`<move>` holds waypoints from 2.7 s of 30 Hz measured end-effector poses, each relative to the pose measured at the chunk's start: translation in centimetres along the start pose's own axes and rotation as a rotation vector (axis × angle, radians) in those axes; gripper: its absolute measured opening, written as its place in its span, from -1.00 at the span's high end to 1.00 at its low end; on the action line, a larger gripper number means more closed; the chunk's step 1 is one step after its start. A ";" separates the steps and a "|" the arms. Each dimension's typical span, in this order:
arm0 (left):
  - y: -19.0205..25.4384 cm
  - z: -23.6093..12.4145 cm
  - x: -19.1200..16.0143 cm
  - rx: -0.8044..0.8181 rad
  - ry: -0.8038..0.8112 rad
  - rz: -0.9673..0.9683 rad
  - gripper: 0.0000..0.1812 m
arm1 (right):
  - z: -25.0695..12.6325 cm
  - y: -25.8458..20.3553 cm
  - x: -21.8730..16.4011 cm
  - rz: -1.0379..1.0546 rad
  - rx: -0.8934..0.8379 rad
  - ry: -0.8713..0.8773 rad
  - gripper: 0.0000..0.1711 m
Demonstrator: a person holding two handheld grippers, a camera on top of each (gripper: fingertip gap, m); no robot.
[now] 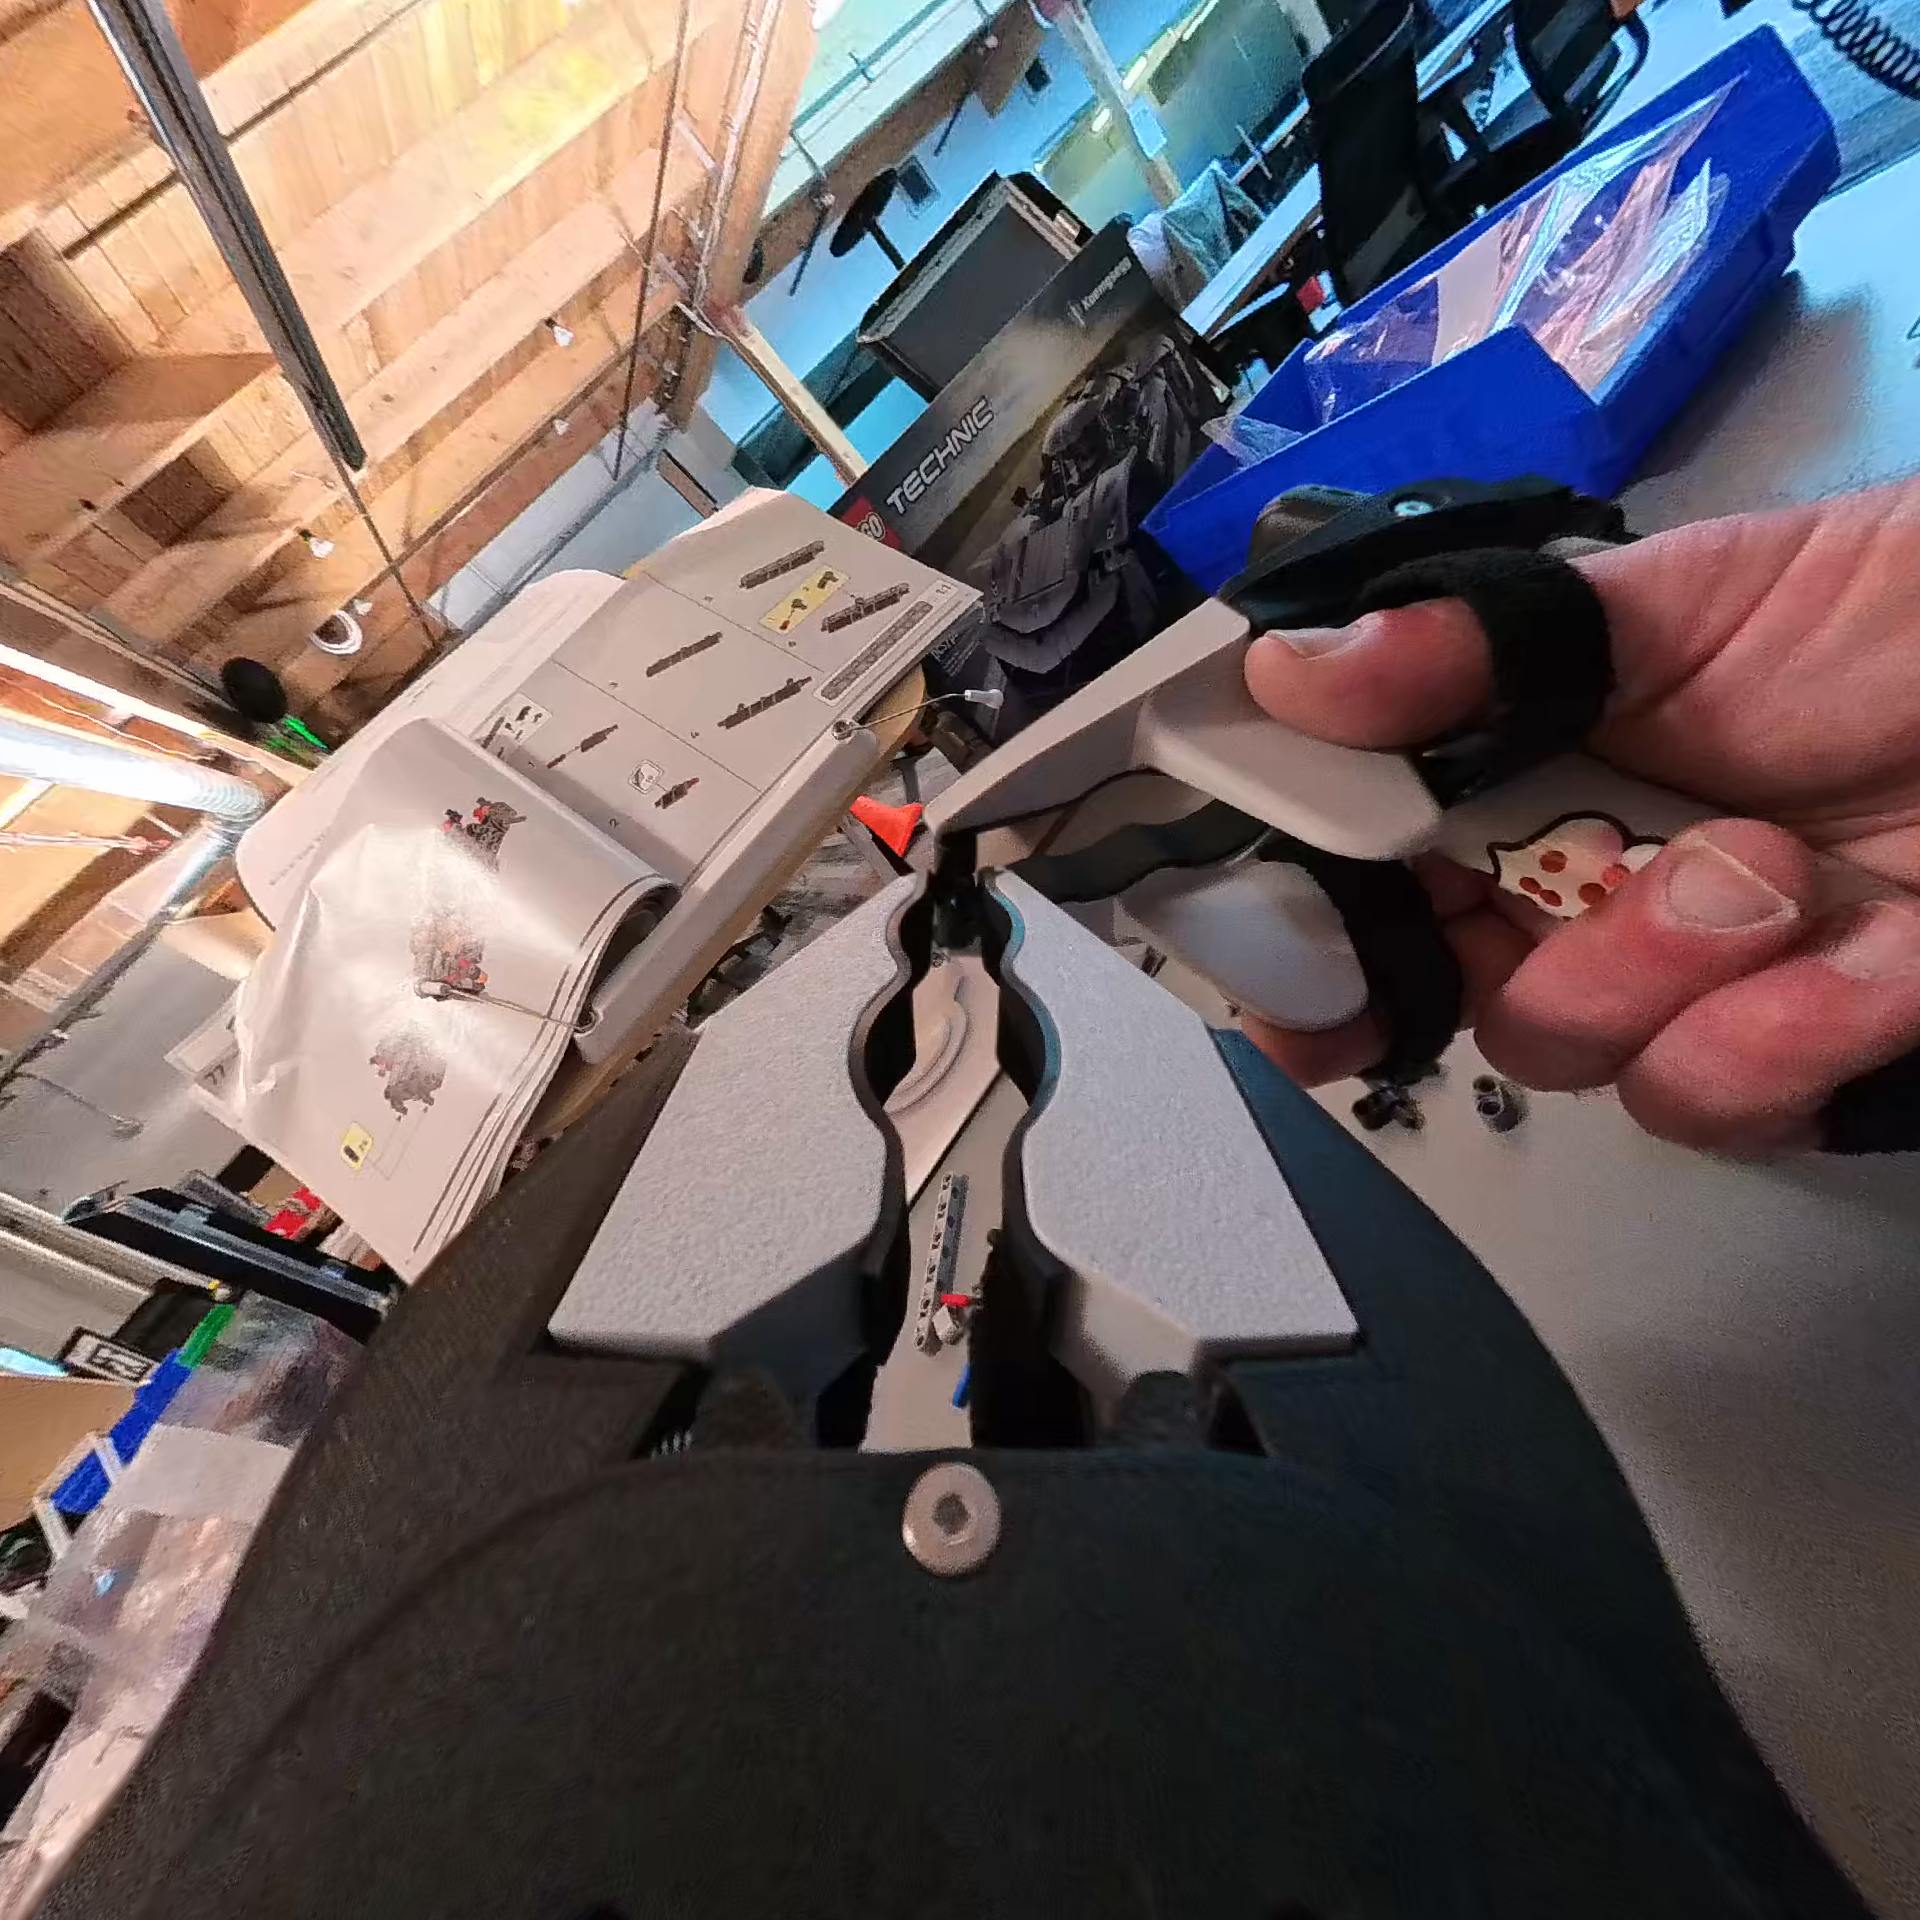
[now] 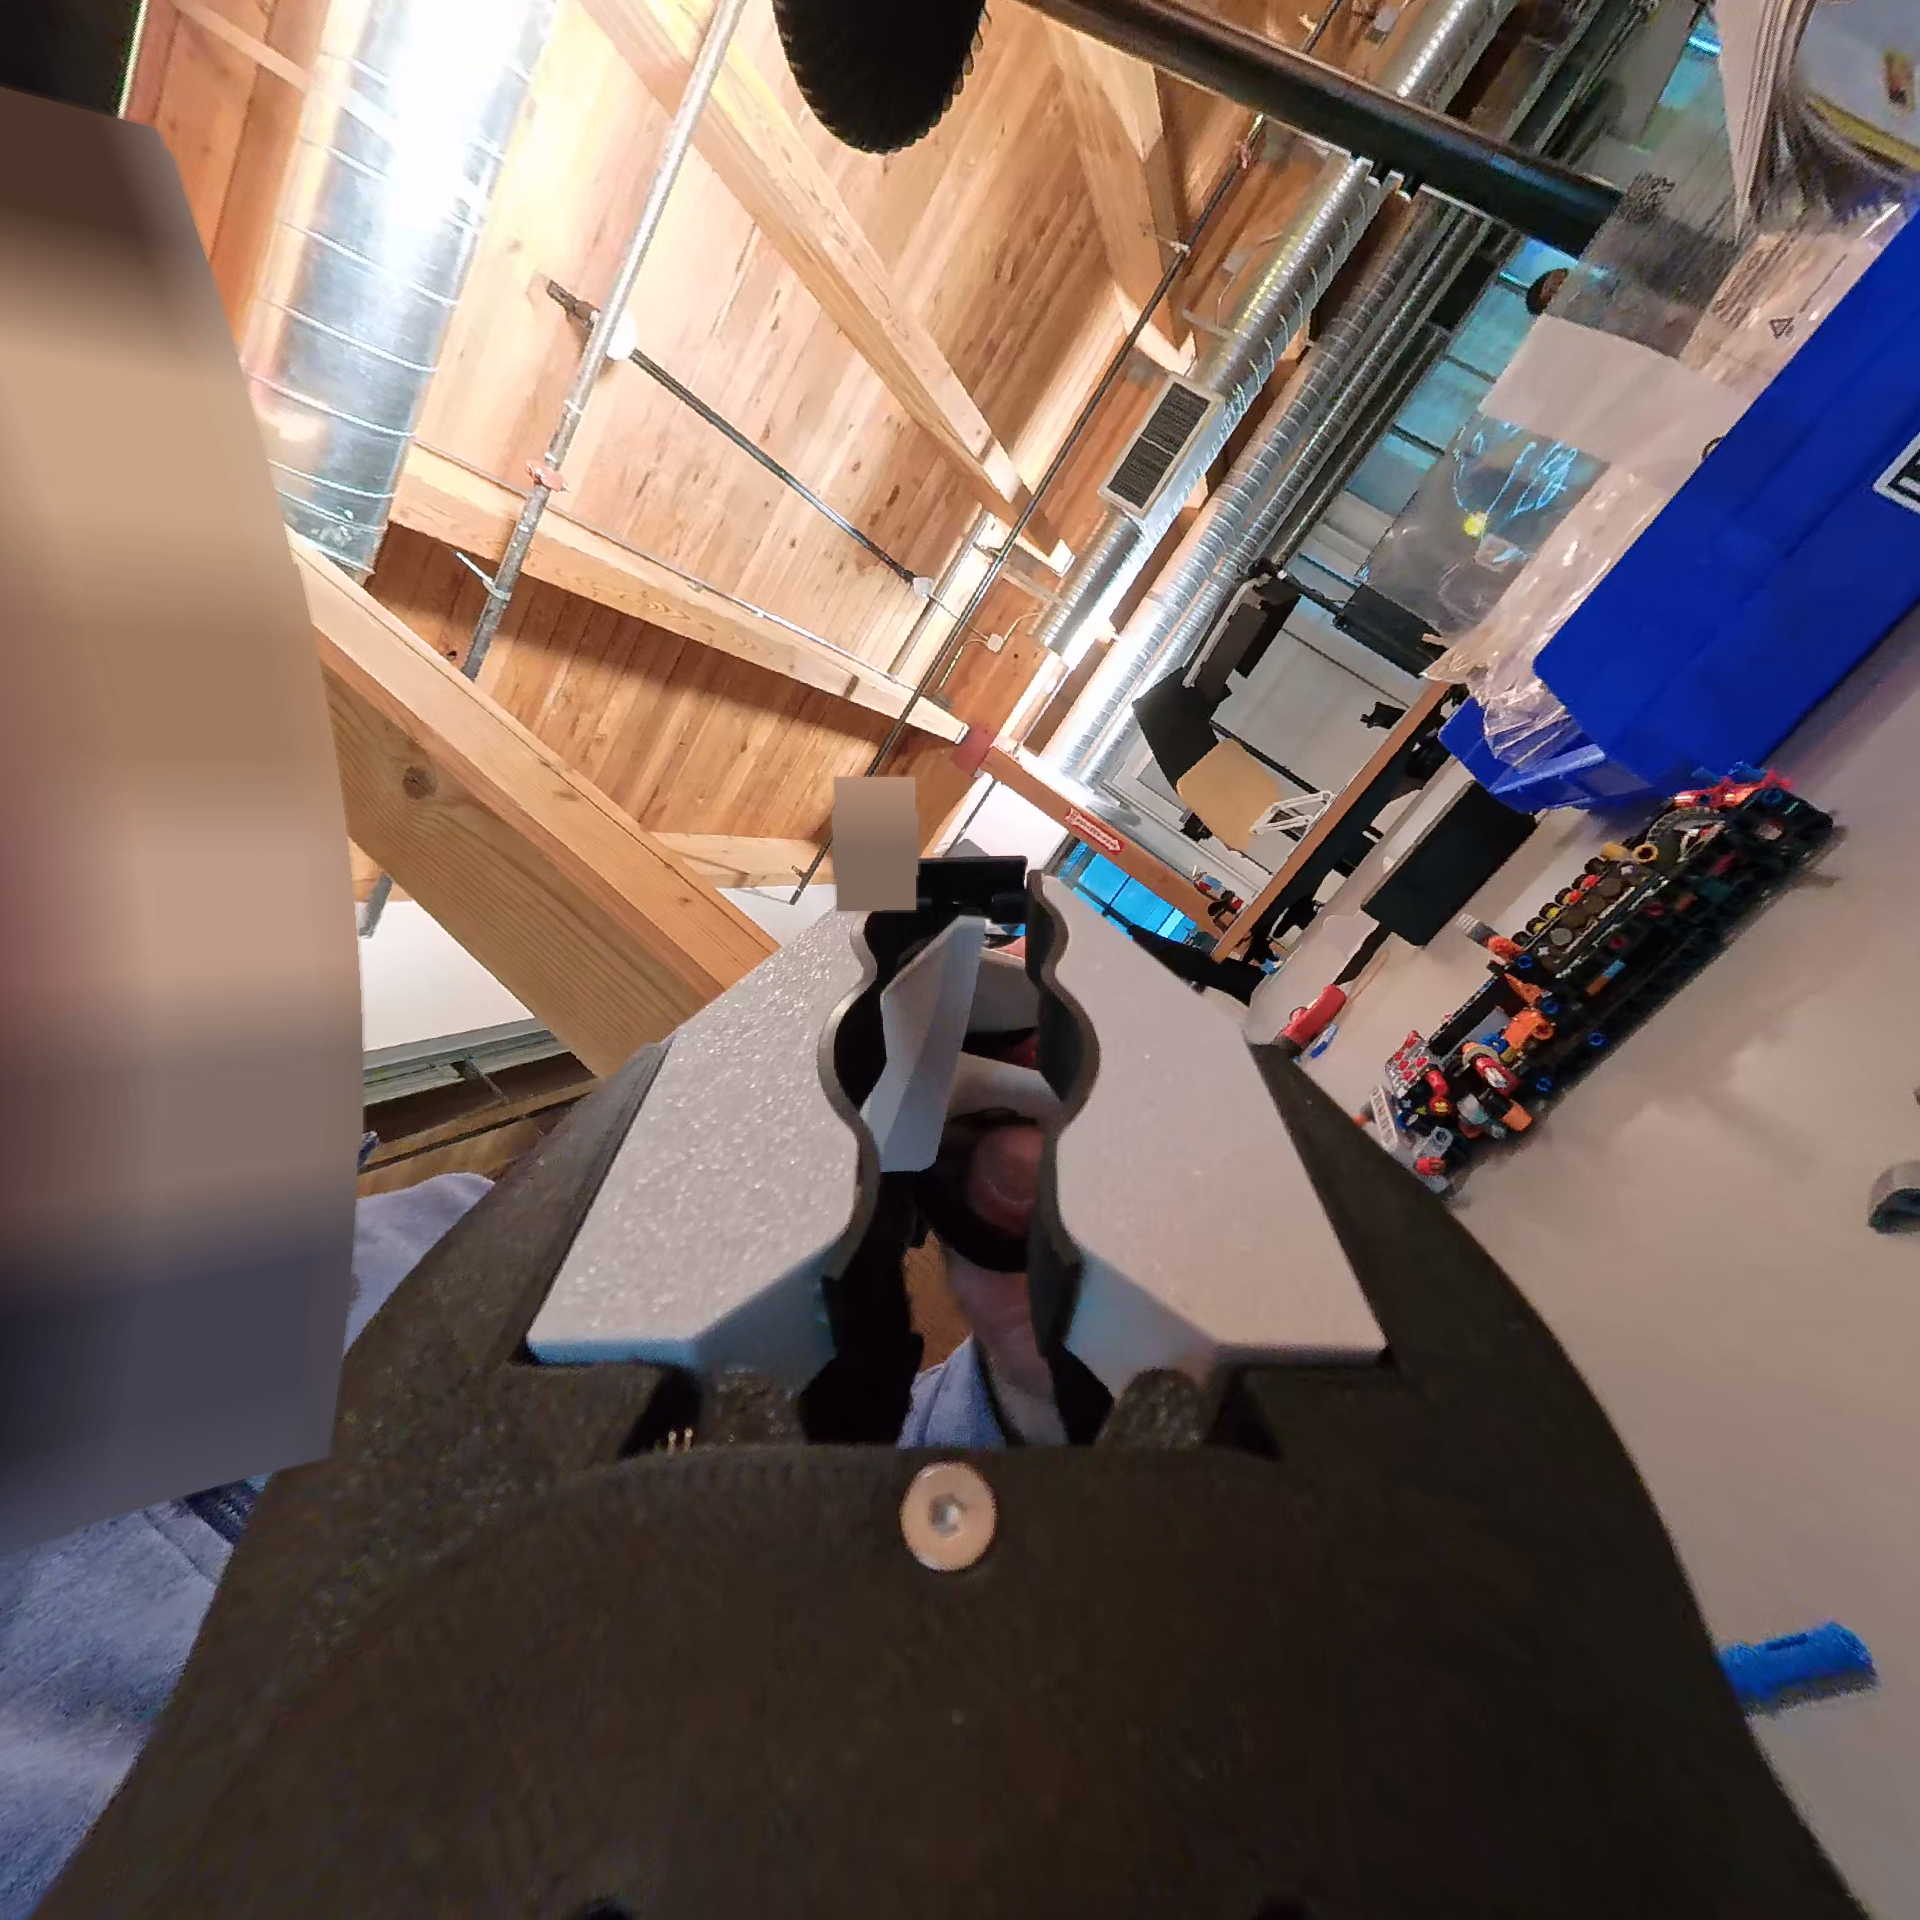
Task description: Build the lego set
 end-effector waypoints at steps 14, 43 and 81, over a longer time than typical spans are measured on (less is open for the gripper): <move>-0.4 -0.6 -0.8 -0.033 -0.030 -0.034 0.95 | -0.5 0.9 0.2 -0.038 -0.120 -0.078 0.53; -4.2 -10.7 -10.0 -0.015 -0.400 -0.273 0.94 | 6.6 10.5 2.4 -1.012 -0.495 -1.089 0.69; -4.8 -10.8 -12.5 -0.009 -0.384 -0.384 0.94 | 9.7 20.0 -3.5 -0.939 -0.606 -1.404 0.99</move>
Point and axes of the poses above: each gripper's, where its closed fingertips meet, z out along the fingers, x out of its top, y = z × x across the jaws, the point moved 6 cm from there along -z, back along the fingers, and after that the axes turned 9 degrees about -z, right-handed, at the moved point
